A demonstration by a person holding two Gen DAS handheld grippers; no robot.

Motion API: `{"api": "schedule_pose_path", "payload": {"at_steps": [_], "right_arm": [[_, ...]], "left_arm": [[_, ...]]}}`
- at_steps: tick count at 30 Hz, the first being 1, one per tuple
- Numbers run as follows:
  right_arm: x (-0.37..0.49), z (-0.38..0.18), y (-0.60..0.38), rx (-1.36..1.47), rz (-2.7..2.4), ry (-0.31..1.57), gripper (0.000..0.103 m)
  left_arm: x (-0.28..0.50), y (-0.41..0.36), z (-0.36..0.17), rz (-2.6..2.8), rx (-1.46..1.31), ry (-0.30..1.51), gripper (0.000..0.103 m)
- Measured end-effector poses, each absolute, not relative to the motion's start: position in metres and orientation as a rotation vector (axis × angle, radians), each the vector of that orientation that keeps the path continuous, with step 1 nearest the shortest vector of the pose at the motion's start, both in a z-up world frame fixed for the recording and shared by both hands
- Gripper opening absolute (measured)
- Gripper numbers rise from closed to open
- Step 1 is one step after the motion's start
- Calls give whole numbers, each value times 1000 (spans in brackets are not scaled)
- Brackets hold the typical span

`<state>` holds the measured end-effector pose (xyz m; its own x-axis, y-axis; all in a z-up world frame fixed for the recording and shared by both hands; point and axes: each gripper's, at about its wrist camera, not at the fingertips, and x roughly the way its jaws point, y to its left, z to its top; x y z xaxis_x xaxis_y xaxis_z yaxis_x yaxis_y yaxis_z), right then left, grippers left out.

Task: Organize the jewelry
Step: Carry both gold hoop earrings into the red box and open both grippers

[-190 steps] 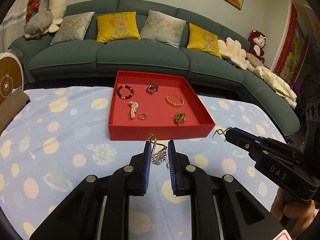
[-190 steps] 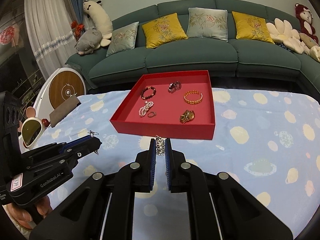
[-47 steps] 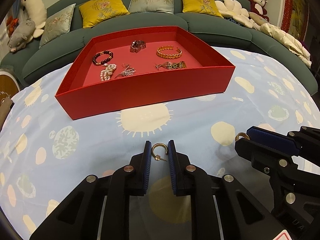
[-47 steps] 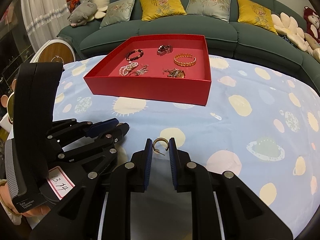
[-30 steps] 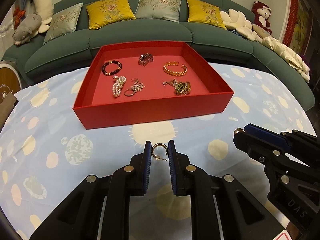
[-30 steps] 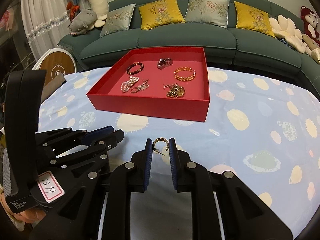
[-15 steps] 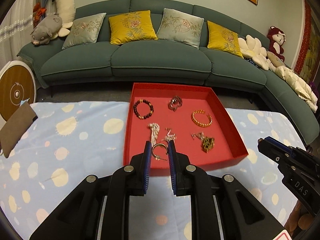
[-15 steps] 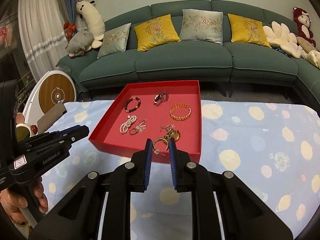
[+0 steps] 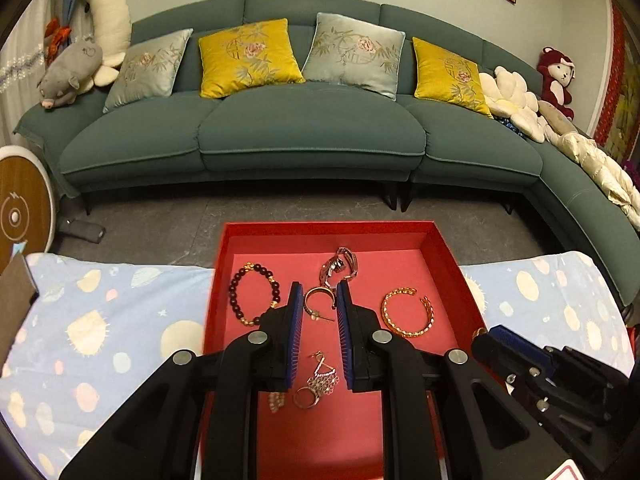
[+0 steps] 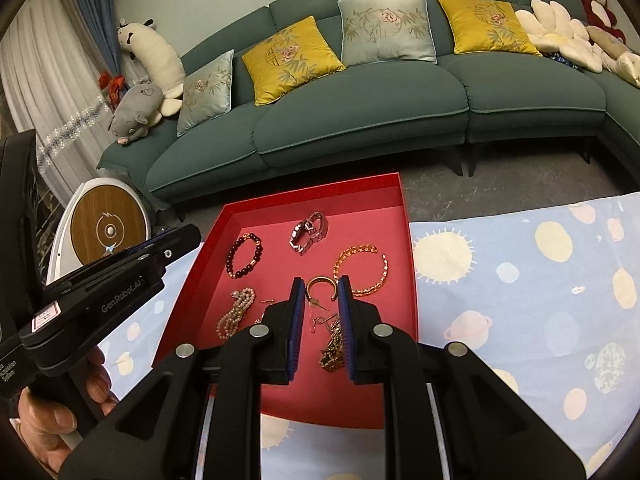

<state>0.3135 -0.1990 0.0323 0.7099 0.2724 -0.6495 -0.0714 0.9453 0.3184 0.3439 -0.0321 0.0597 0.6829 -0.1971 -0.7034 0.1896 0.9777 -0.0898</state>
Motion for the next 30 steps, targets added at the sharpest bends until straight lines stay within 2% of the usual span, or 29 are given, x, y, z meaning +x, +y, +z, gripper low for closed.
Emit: {"api": "schedule_pose_path", "payload": {"at_steps": [9,12,15,16,21,26,28,30], "right_arm": [[335,2,-203,279,175,802,16],[338,-5,-206,287,175,809,17],[339,-9,-207,295,177,810,17],[338,-9,-208,299,179,803,18],[324,6,-212,316,196,748,20],[286,41,-219,325,212,701,21],[263,56,-219,313,207,688,32],[238,67,-217,276,195,679,33]], "left_arm": [[363,-34,33,-205,-18,826,15],[368,-35,29,-194,-21,830,18],[372,-32,27,-175,-38,836,31],[372,-30,28,-177,-51,827,32],[360,-14,43,-176,-99,804,33],[314,7,74,-183,-110,766,33],[289,13,84,-180,-90,764,37],[266,19,90,-175,-78,767,39]]}}
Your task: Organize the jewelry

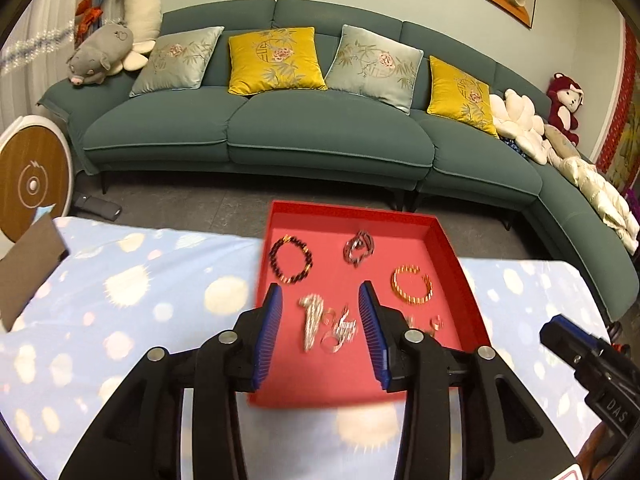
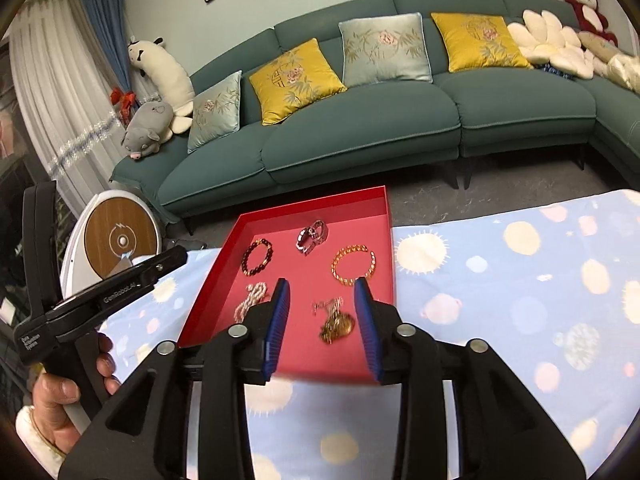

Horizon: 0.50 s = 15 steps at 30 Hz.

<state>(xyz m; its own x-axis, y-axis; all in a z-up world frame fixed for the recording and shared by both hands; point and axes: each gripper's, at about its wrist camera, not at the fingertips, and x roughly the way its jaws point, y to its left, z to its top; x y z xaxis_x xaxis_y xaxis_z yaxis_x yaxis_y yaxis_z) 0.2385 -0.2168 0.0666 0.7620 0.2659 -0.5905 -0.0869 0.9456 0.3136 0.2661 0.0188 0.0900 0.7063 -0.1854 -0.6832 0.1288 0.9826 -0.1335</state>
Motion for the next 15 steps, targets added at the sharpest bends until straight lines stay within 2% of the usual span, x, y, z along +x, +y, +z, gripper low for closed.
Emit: {"api": "schedule_pose_path", "payload": {"at_steps": [3,8,12,15], "right_arm": [[206,78,-208,195,159,671,34],[168,77,-194,161,143,684,47],[158,63,-180,140,134,712,52],[159,52,-170,119,127,725,58]], "left_arm": [[236,28,94,-160,-77,779,39],[195,37,91,-121,-74,769,41],[176,30,80,-110,-26,780,55],[173,23,66,-92,22,784,57]]}}
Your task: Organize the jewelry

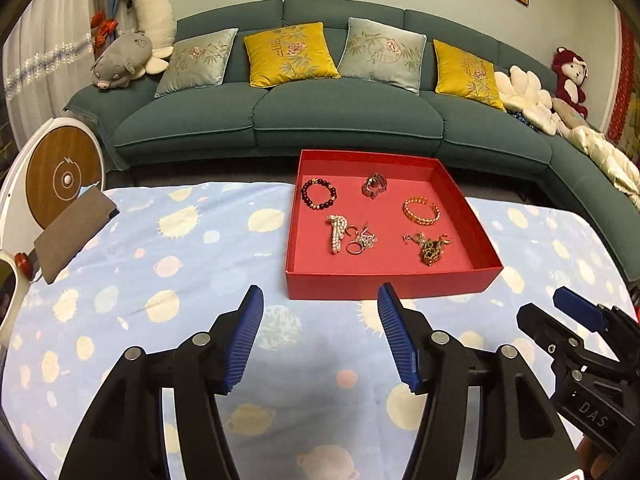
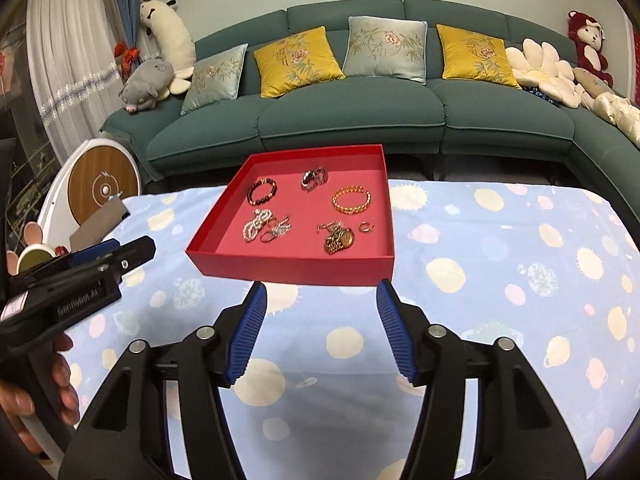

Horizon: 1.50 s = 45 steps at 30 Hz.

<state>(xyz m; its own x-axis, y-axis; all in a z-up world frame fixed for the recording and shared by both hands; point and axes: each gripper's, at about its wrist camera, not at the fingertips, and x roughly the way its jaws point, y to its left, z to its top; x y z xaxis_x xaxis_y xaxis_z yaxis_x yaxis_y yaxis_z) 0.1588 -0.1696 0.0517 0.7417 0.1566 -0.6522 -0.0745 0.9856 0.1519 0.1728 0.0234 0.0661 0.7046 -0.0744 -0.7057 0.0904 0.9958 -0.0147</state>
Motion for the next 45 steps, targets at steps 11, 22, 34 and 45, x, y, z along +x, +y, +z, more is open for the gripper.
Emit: {"api": "schedule_pose_path", "payload": {"at_steps": [11,22,34,45], "right_arm": [[178,29,-163,83,62,737,82],[181,25,-152,53,46,736,90],[177,26,-153,52,12,707,94],[174,26,-152,45,4,689,95]], "left_arm": [[187,17,34,-61,18,852,70],[188,19,30,-23,14,855,72],[185,15,31,12,53,813,72],[182,16,32,34,73,792,75]]}}
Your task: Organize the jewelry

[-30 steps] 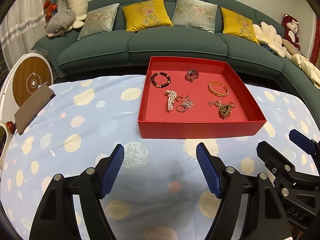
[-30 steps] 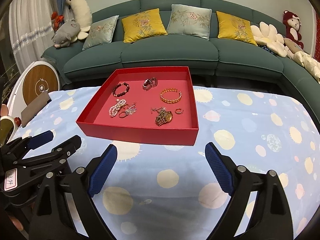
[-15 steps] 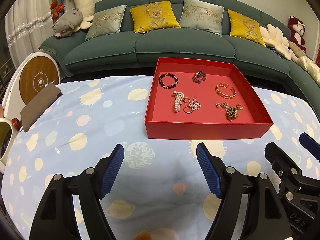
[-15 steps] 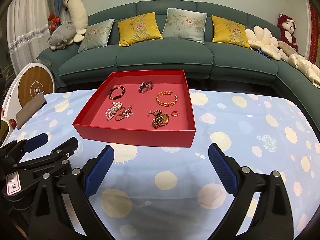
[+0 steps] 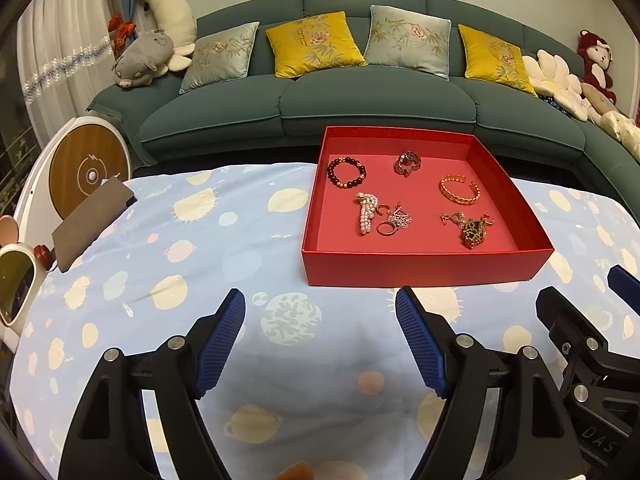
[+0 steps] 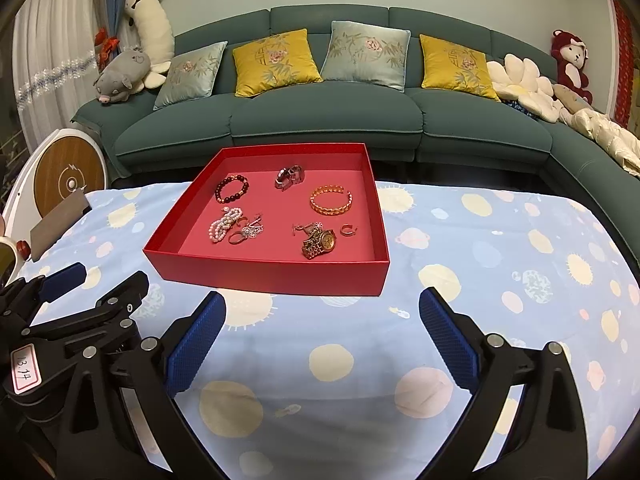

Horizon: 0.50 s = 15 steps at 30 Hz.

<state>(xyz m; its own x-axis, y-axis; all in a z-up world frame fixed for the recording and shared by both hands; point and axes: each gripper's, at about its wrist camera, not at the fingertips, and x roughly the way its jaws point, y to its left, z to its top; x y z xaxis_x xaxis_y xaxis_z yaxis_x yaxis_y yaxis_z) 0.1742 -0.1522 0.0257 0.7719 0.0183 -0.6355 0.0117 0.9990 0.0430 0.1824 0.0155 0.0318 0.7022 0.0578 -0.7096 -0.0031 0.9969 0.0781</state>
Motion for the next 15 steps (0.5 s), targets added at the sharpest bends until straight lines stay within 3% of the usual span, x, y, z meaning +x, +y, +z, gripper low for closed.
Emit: {"api": "schedule_pose_path", "payload": {"at_steps": [15], "right_arm": [[173,27,-153,56,4,681,95]], "left_arm": [[179,14,34,43,76,772,75]]}}
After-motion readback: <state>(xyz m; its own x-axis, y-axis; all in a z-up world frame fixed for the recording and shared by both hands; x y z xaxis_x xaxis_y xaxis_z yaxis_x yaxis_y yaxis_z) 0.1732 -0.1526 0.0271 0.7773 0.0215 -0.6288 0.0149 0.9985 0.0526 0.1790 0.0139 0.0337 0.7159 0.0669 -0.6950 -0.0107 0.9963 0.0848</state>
